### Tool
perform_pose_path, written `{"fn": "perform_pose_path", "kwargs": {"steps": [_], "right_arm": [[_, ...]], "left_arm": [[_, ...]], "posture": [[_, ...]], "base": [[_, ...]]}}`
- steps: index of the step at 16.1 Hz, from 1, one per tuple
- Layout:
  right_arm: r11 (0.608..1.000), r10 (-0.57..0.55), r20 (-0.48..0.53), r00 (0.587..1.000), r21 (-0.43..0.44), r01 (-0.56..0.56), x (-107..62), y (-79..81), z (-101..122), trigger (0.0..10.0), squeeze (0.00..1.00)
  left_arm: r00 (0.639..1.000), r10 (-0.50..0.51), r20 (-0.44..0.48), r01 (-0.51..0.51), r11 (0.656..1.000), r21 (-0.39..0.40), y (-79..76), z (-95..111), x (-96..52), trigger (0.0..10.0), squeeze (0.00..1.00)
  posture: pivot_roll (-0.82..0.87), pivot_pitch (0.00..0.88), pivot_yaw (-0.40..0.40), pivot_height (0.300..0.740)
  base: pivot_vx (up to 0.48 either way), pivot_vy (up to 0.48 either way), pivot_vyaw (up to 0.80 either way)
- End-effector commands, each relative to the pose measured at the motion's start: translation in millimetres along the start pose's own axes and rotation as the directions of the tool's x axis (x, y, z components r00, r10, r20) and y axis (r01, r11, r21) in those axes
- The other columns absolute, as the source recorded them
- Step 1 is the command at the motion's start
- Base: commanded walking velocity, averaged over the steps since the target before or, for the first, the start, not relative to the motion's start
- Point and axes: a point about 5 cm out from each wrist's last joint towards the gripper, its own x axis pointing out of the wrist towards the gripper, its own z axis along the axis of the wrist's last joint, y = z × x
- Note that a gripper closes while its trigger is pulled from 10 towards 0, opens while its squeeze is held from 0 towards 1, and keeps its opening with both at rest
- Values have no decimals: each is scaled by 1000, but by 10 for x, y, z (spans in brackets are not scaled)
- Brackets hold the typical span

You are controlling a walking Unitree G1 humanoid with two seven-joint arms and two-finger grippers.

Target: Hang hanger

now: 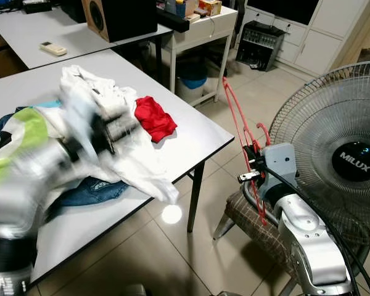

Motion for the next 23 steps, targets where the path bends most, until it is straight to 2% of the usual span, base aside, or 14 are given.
{"fn": "perform_pose_path", "kwargs": {"steps": [1,3,5,6,7,8,10,12,15,17,18,19,23], "right_arm": [[1000,-7,3,1000,5,7,10,-26,4,10000,0],[1000,-6,-1,1000,1,6,5,-37,-7,10000,0],[1000,-5,-2,1000,1,5,0,-33,-9,10000,0],[1000,-4,-2,1000,1,4,-2,-29,-7,10000,0],[1000,-4,-2,1000,0,4,-4,-28,-6,10000,0],[1000,-10,-2,1000,1,10,-12,-39,-8,10000,0],[1000,-15,-4,1000,6,15,-16,-44,-20,10000,0],[1000,-6,-3,1000,7,6,-2,-1,-25,10000,0],[1000,-20,6,1000,13,20,13,-15,-6,10000,0],[1000,-25,6,1000,13,25,7,-15,-9,10000,0],[999,-29,6,1000,13,29,3,-19,-11,10000,0],[999,-33,6,999,14,33,-1,-23,-12,10000,0],[999,-42,9,999,15,41,0,-26,-10,10000,0]], "left_arm": [[999,10,-33,-8,998,62,-16,-26,14,10000,0],[994,-13,-105,26,992,121,-55,-134,-26,10000,0],[968,-24,-249,94,958,272,-26,-288,-100,10000,0],[949,-37,-312,129,951,282,-9,-355,-159,10000,0],[941,-38,-336,141,947,289,9,-370,-203,10000,0],[927,-29,-373,145,947,288,72,-373,-311,10000,0],[918,23,-397,122,934,335,162,-366,-382,10000,0],[901,75,-427,116,908,403,224,-457,-367,10000,0],[874,127,-470,113,886,449,250,-593,-338,10000,0],[856,154,-493,122,868,482,322,-632,-350,10000,0],[853,165,-495,118,864,490,364,-636,-347,3647,0],[854,168,-492,117,860,497,390,-632,-337,0,0],[863,149,-482,123,865,487,418,-612,-316,0,0]], "posture": [[39,8,-25,740],[41,10,-26,740],[37,12,-24,740],[35,14,-19,740],[32,12,-14,740],[36,12,-11,740],[45,13,-12,740],[46,9,-3,740],[40,9,9,740],[38,9,18,740],[37,9,20,740],[37,9,20,740],[36,8,30,740]], "base": [[0,0,0],[0,0,0],[0,0,0],[0,0,0],[0,0,0],[0,0,0],[0,0,0],[0,0,0],[0,0,0],[0,0,0],[0,0,0],[0,0,0],[0,0,0]]}}
